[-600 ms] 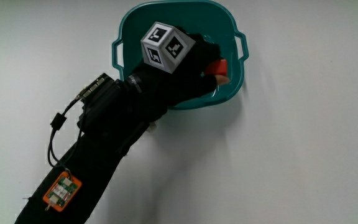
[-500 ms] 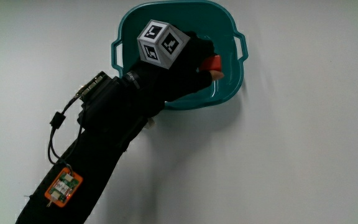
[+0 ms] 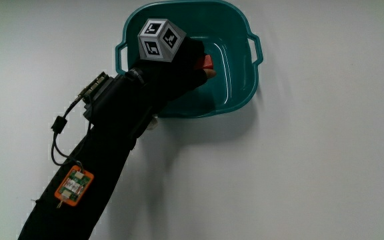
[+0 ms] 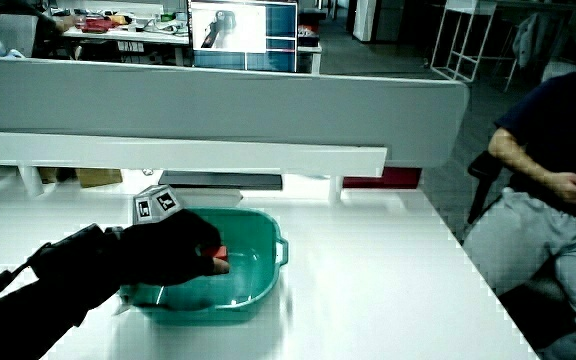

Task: Place red block

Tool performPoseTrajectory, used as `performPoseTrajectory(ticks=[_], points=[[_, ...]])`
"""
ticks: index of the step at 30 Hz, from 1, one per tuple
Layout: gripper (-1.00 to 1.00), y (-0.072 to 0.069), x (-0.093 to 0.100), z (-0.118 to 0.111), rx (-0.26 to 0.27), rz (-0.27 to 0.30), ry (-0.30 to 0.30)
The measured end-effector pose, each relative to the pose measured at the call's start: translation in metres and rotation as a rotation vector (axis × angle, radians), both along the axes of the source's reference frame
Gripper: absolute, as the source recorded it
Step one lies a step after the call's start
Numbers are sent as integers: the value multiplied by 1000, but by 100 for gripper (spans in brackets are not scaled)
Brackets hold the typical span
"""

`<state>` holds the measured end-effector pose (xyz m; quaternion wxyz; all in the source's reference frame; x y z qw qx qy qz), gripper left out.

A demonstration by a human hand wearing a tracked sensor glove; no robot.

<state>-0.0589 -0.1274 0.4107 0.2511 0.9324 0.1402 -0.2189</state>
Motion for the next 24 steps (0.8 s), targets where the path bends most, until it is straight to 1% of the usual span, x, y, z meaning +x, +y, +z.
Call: performPoseTrajectory(ticks=[1, 4, 6, 8, 12, 13, 14, 15, 17, 19, 22, 23, 24], points=[[0, -1, 0, 5, -12, -3, 7], [0, -2, 0, 9, -34, -9, -27], [0, -3, 0, 17, -32, 0, -39], [0, -3, -1, 21, -50, -11, -44], [0, -2, 0, 26, -66, -14, -60], [0, -2, 0, 29, -60, -13, -67], [0, -3, 1, 33, -70, -5, -61], [0, -2, 1, 33, -75, -14, -71], [0, -1, 2, 37, -94, -9, -73], [0, -1, 1, 43, -96, -6, -81], [0, -1, 2, 45, -105, -4, -81], [0, 0, 3, 44, -109, -4, -93], [0, 0, 3, 47, -105, 1, -88]])
